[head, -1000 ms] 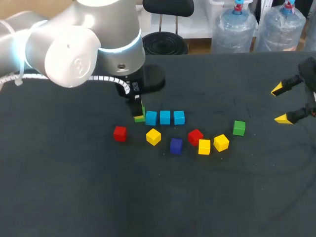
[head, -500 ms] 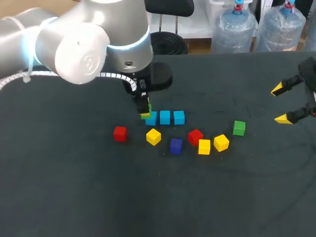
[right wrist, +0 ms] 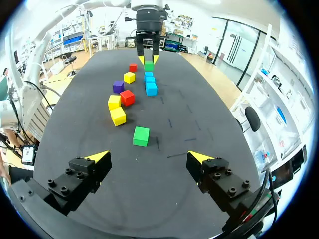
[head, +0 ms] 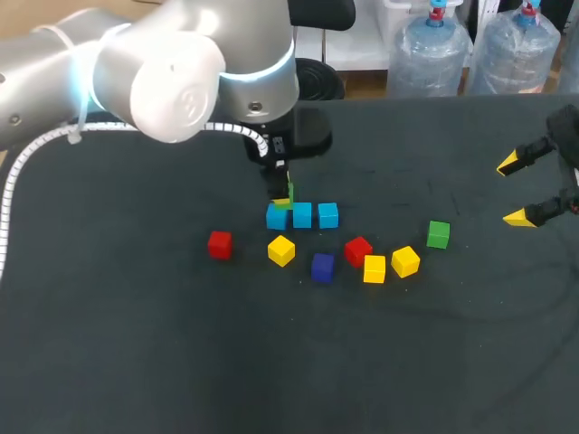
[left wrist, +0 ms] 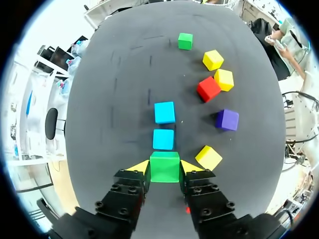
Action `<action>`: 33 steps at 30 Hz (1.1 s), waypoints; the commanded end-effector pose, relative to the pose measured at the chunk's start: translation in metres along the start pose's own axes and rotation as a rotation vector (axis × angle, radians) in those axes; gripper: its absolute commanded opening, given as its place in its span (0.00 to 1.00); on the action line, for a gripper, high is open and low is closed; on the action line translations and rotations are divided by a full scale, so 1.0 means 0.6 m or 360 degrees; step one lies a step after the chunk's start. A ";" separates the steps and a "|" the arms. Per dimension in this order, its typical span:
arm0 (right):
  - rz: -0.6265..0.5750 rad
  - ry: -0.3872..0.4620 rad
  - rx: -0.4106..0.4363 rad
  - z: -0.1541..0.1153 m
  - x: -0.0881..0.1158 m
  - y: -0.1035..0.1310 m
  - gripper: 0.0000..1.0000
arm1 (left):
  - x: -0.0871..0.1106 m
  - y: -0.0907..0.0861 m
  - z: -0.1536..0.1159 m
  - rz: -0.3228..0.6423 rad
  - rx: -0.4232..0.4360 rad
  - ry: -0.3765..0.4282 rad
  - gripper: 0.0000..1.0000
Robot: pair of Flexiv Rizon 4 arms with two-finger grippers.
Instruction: Place the blue cubes, place green cubes on the blue cubes, place the yellow cubes on the green cubes, then place the red cubes on the yellow cubes, and place purple cube on the red cubes.
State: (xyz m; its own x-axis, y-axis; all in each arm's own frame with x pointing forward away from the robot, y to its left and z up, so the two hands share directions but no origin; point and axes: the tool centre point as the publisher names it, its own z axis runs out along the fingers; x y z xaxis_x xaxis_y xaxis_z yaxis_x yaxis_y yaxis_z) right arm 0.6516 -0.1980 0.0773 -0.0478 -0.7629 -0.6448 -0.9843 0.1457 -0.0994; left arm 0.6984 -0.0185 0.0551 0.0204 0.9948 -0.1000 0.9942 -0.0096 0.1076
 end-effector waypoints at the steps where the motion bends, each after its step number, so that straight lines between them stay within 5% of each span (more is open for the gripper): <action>1: -0.0001 -0.0004 -0.0001 0.002 0.001 -0.001 1.00 | -0.007 0.010 0.010 0.0001 0.0025 0.0011 0.00; 33: -0.0001 -0.0004 -0.0001 0.002 0.001 -0.001 1.00 | -0.006 0.011 0.034 -0.0030 0.0080 0.0011 0.00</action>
State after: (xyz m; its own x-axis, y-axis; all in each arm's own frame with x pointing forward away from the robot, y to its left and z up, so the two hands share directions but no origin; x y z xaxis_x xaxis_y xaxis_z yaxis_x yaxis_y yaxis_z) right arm 0.6516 -0.1980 0.0773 -0.0478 -0.7629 -0.6448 -0.9843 0.1457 -0.0994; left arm 0.7040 -0.0237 0.0360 0.0003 0.9952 -0.0977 0.9981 0.0057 0.0610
